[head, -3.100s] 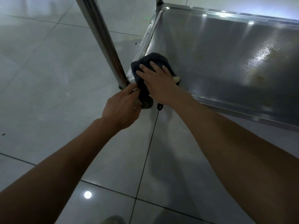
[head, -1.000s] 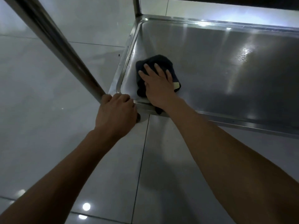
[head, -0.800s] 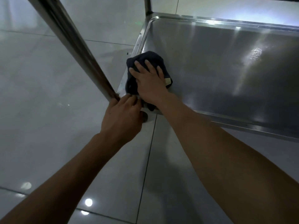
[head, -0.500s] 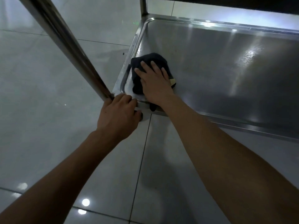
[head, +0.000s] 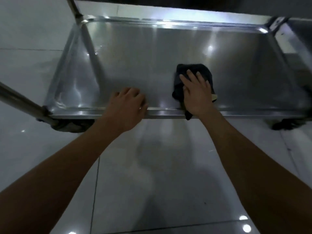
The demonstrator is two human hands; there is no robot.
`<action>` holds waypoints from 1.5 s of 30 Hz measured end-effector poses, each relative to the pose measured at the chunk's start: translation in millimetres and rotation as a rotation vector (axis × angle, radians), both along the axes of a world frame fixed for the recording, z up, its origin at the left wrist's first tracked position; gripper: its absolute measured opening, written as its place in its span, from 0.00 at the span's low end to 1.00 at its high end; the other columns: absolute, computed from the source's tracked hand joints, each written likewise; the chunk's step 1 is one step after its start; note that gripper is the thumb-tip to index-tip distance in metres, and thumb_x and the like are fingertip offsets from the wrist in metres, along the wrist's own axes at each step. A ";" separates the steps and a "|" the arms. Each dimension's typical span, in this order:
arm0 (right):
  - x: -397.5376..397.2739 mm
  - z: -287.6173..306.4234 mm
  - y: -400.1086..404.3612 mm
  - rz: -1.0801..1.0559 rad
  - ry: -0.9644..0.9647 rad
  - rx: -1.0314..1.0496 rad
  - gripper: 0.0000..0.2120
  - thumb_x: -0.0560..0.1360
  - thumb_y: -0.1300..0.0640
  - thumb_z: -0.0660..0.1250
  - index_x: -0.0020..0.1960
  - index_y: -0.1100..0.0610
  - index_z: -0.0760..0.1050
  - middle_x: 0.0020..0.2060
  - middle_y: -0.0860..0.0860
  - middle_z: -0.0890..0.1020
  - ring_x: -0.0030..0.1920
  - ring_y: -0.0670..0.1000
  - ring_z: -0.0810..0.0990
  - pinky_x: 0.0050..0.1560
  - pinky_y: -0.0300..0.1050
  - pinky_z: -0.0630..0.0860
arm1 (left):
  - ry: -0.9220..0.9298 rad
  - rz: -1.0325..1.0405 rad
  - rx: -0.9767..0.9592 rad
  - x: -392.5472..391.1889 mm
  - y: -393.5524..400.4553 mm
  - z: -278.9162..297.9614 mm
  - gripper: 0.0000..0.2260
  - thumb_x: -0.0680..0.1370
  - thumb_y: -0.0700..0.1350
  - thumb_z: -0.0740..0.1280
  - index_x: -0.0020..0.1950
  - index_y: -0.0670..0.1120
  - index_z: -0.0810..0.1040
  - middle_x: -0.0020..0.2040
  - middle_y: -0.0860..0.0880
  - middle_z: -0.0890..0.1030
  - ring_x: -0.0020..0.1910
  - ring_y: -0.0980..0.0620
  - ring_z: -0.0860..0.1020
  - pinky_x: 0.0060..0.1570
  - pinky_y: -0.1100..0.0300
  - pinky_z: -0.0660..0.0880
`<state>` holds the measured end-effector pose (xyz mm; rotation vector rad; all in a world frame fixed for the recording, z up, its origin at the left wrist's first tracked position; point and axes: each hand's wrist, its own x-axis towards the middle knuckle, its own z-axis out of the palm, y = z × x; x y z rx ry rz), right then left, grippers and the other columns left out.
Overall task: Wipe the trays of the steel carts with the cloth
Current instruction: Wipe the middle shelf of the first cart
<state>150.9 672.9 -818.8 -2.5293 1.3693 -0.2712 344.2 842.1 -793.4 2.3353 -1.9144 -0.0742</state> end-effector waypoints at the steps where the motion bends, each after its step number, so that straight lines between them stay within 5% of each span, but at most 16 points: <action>1: -13.5 0.6 -2.5 -0.028 0.011 0.004 0.22 0.85 0.55 0.52 0.78 0.46 0.62 0.80 0.48 0.56 0.80 0.54 0.49 0.78 0.57 0.45 | -0.017 -0.011 0.004 -7.8 -5.6 -0.8 0.14 0.81 0.56 0.60 0.56 0.50 0.79 0.62 0.48 0.77 0.63 0.43 0.74 0.59 0.47 0.70; 13: -31.8 3.7 -11.9 -0.126 0.114 -0.020 0.23 0.85 0.54 0.51 0.80 0.45 0.57 0.81 0.47 0.53 0.80 0.54 0.47 0.78 0.59 0.45 | -0.002 0.084 -0.066 17.9 -1.8 8.3 0.10 0.79 0.55 0.63 0.51 0.50 0.79 0.56 0.48 0.80 0.55 0.41 0.76 0.52 0.46 0.72; 20: 49.0 -1.1 -5.2 -0.009 0.089 -0.080 0.23 0.84 0.54 0.53 0.79 0.47 0.60 0.80 0.49 0.56 0.80 0.56 0.50 0.77 0.62 0.47 | 0.017 0.230 0.007 100.4 52.6 18.3 0.14 0.80 0.51 0.60 0.56 0.46 0.81 0.56 0.45 0.80 0.53 0.42 0.78 0.54 0.40 0.77; 26: 165.9 -9.5 21.4 0.204 0.073 -0.099 0.24 0.82 0.55 0.54 0.78 0.46 0.61 0.80 0.49 0.57 0.80 0.58 0.51 0.76 0.64 0.47 | 0.034 0.160 0.047 114.4 73.6 13.6 0.18 0.80 0.47 0.53 0.59 0.47 0.80 0.57 0.48 0.77 0.55 0.46 0.76 0.53 0.47 0.77; 35: 311.9 -11.7 65.4 0.476 0.087 -0.023 0.26 0.82 0.53 0.54 0.78 0.40 0.58 0.81 0.43 0.52 0.80 0.53 0.46 0.76 0.60 0.42 | 0.100 0.240 -0.049 125.7 95.4 1.5 0.14 0.83 0.49 0.59 0.63 0.48 0.80 0.60 0.48 0.77 0.58 0.48 0.76 0.51 0.48 0.78; 40: 335.4 -1.8 72.5 0.538 0.071 0.042 0.23 0.84 0.53 0.51 0.78 0.38 0.58 0.80 0.42 0.52 0.80 0.51 0.45 0.77 0.59 0.43 | 0.108 0.245 -0.052 128.1 93.2 -4.4 0.15 0.82 0.48 0.59 0.64 0.48 0.80 0.54 0.49 0.76 0.52 0.49 0.75 0.49 0.50 0.75; 45: 318.6 -4.6 70.5 0.519 0.018 0.052 0.23 0.84 0.50 0.50 0.78 0.38 0.59 0.80 0.41 0.51 0.80 0.50 0.44 0.78 0.57 0.42 | 0.097 0.267 -0.031 126.5 93.6 -7.5 0.16 0.83 0.50 0.58 0.67 0.51 0.78 0.62 0.49 0.75 0.57 0.48 0.75 0.54 0.48 0.75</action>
